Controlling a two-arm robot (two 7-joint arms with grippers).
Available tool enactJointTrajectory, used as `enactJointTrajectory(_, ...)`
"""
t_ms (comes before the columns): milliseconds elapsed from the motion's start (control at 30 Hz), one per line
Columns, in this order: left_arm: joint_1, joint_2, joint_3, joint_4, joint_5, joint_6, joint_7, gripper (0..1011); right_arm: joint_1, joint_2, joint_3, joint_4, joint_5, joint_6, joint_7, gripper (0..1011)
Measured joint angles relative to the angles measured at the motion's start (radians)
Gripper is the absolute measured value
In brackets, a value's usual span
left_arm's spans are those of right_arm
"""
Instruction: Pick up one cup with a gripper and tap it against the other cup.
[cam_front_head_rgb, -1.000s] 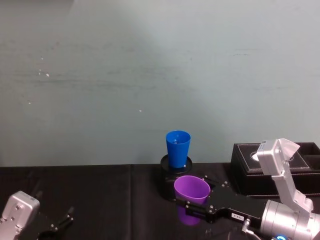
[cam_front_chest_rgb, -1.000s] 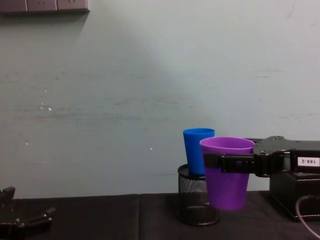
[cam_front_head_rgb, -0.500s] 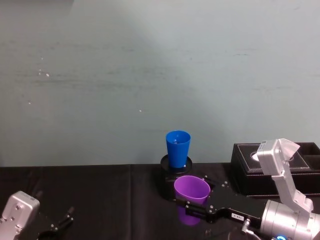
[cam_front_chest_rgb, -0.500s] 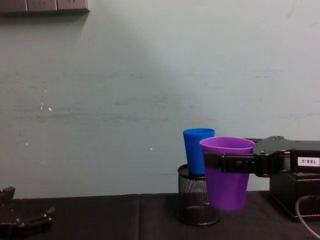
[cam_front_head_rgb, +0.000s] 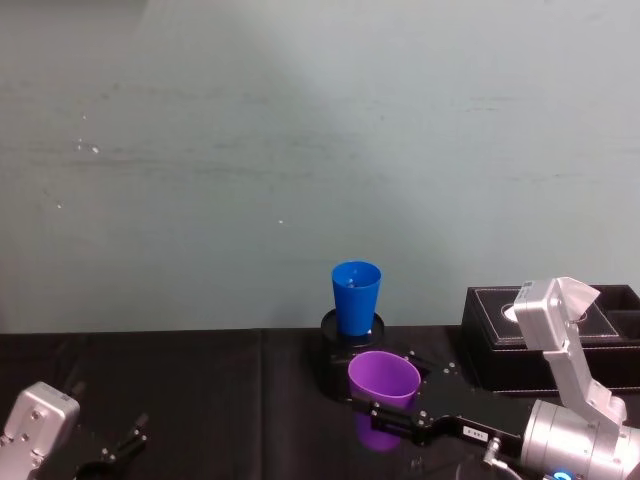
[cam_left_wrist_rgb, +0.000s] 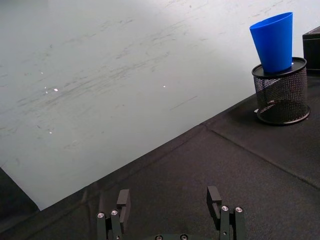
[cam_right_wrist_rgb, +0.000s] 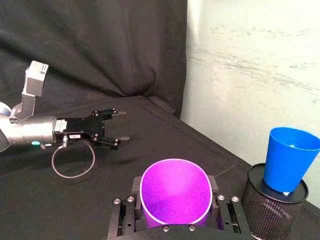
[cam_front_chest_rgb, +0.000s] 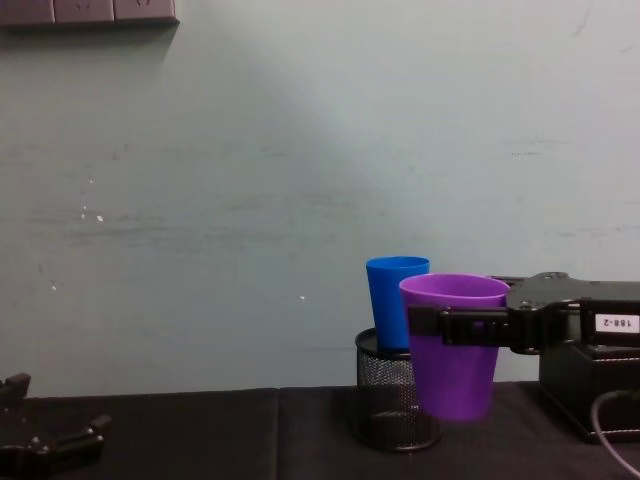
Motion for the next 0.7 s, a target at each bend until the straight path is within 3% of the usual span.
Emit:
enactJointTrajectory(333,0.000,0.000,0.000,0.000,0.000,0.000,0.000,1000,0.003,-0.001,-0.004,0.006,0.000,-0.001,0.000,735)
enactJointTrajectory(700,0.000,0.000,0.000,0.000,0.000,0.000,0.000,1000,0.078,-0.047,-0.036,0.134,-0.025,-0.037,-0.018,735)
